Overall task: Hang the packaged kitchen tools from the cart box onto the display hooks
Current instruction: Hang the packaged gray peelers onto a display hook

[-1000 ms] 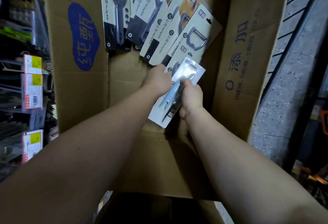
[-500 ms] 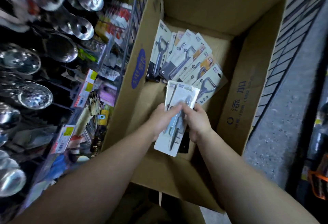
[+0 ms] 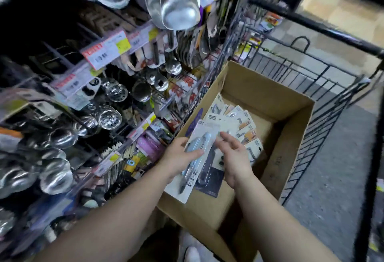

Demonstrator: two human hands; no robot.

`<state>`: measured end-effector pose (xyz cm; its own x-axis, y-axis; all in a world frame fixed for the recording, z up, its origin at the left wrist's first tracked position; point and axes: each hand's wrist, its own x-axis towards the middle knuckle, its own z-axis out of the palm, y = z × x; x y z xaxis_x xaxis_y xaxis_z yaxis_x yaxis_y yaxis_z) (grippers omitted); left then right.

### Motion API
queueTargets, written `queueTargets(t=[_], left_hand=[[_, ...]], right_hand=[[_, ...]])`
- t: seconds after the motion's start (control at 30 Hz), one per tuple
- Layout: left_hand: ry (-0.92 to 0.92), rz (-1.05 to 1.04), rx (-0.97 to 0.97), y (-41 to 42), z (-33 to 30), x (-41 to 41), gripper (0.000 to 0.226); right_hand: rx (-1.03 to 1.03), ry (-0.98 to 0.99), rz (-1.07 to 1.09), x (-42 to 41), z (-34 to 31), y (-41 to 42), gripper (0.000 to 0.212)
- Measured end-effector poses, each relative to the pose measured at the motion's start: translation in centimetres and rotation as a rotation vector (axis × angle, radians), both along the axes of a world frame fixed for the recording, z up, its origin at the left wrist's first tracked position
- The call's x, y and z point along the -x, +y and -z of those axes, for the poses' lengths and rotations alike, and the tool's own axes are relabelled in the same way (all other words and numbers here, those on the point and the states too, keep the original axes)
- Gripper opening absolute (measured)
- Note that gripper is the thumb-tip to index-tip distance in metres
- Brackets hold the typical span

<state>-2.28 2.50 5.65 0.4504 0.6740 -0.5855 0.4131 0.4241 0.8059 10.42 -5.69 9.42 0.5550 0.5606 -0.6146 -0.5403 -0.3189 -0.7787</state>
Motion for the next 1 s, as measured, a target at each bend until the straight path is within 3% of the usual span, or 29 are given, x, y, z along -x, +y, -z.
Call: queueTargets(t=[0.13,0.23,0.4,0.5,0.53,0.6,0.7,0.77,1.0], left_hand=[[-0.046,-0.181,-0.057,-1.6,-3.3,3.9,0.03],[-0.036,-0.359,-0.086,-3.3,-6.0,7.1,0.025],[-0.085,-0.571,-0.148,-6.1,-10.4,14.3,0.035],[-0.107,-0.706,-0.193,-7.4,-11.8,19.5,0.09],[-0.126,-0.757,-0.212,-8.0,-12.3,21.2,0.099],[-0.155,-0.854,-0.241,-8.7,-12.3,25.0,0.098],[-0.168,-0.97,-0.282,-10.5,-13.7,30.2,0.115],[-0.181,-1.019,-0.332,-12.1,-15.1,33.4,0.116],[-0.207,-1.182,-0.45,-17.2,-21.5,42.7,0.076]], right_hand=[[-0.009,-0.253,-0.105,0.8,-2.6,-1.0,0.02],[-0.072,-0.374,-0.204,2.2,-4.4,-1.8,0.025],[-0.303,-0.441,-0.412,7.1,-8.1,-1.5,0.036],[-0.451,-0.376,-0.591,11.8,-10.6,-0.8,0.052],[-0.485,-0.378,-0.654,13.4,-11.3,-0.7,0.056],[-0.539,-0.414,-0.747,16.9,-12.8,-0.4,0.057],[-0.625,-0.423,-0.866,22.0,-14.7,-0.5,0.055],[-0.67,-0.412,-0.936,25.3,-15.3,-0.5,0.054],[-0.787,-0.383,-1.085,37.6,-18.5,-1.2,0.052]])
